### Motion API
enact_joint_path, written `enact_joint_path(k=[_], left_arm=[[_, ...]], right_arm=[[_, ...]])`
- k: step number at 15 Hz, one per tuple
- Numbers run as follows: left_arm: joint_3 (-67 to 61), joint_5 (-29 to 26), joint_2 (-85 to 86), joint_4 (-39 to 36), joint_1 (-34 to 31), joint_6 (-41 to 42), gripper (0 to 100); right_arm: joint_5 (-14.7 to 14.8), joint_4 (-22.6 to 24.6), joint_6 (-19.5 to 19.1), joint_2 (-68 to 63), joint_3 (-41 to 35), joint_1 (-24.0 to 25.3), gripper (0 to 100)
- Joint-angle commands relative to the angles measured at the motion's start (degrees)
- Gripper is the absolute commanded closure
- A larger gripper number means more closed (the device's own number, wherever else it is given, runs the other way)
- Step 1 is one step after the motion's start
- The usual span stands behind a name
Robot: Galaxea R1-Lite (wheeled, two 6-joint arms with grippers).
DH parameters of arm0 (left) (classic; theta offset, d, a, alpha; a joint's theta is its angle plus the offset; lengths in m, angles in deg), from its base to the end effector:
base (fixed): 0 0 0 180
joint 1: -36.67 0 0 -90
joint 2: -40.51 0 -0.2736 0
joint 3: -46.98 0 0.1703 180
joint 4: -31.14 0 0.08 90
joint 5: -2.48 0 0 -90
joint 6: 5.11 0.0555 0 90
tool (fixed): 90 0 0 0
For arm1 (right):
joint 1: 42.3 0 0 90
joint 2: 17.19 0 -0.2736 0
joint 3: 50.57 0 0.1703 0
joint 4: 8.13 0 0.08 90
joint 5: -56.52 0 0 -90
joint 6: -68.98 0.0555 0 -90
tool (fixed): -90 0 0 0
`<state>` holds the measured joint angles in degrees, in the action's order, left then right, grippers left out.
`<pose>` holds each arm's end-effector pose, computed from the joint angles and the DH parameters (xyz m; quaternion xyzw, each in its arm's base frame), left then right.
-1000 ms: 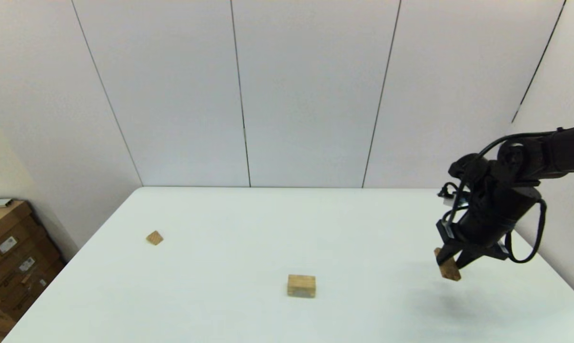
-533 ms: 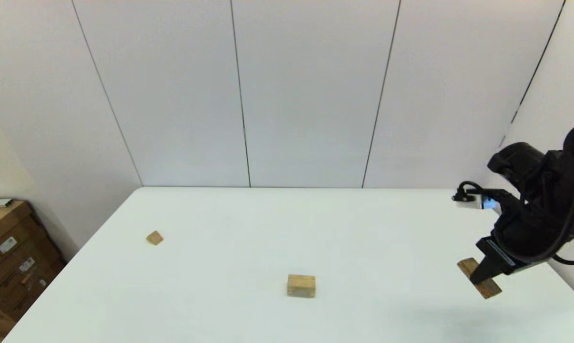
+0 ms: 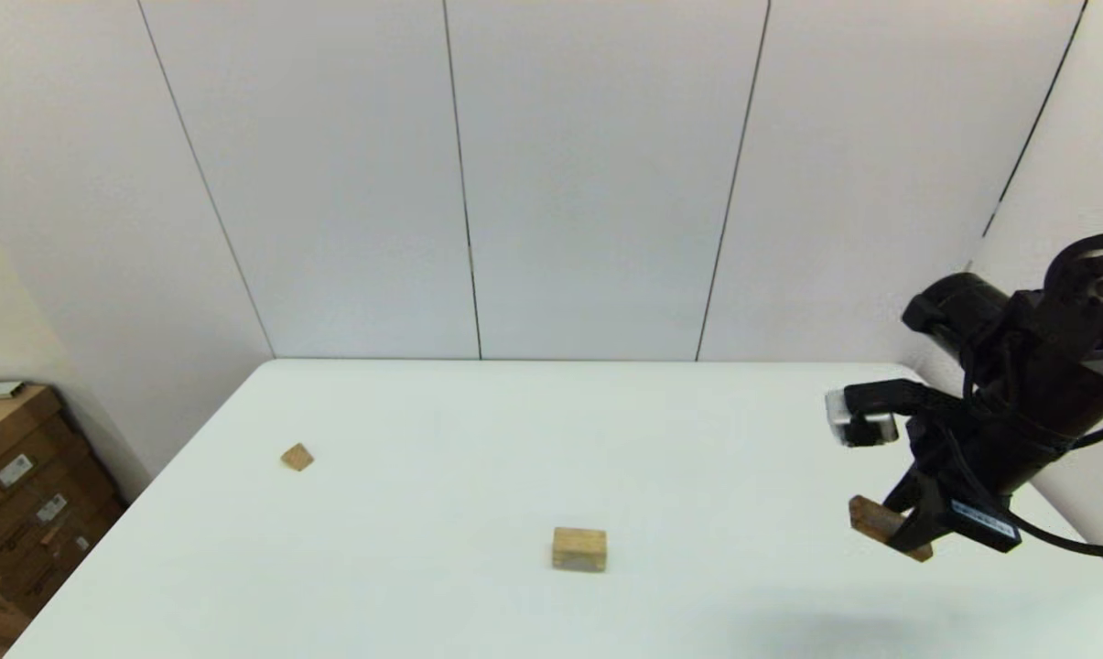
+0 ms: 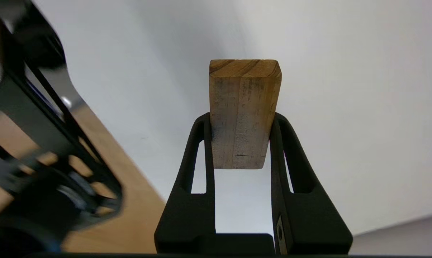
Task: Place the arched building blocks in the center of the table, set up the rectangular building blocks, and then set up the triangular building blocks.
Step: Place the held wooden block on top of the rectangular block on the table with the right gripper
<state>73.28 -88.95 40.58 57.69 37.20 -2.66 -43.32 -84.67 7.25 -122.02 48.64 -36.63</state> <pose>0.0144 -0.0015 0.0749 0.0214 0.0012 -0.0171 0.9996 0.2557 0.0349 0.1144 -0.3627 0.5115 0.4242 0.6534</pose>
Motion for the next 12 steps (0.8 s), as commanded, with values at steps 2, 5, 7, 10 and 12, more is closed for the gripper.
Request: enact_joint_path(k=[2,5,7,10,12], left_arm=[[0.0,0.02,-0.07,0.02,0.0,0.01,0],[0.0,0.02,-0.07,0.02,0.0,0.01,0],[0.0,0.02,-0.07,0.02,0.0,0.01,0],[0.0,0.02,-0.07,0.02,0.0,0.01,0],[0.0,0.02,-0.07,0.02,0.0,0.01,0]], right_arm=[[0.08,-0.21,-22.2,-2.93,2.33,2.86,100],[0.43,-0.21,-21.5,-7.85,8.66,7.43,100],[0.79,-0.21,-19.57,-10.4,10.51,10.59,100],[2.37,-0.3,-14.47,-14.97,15.25,17.01,100],[3.6,-0.3,-9.02,-17.25,17.72,21.49,100]])
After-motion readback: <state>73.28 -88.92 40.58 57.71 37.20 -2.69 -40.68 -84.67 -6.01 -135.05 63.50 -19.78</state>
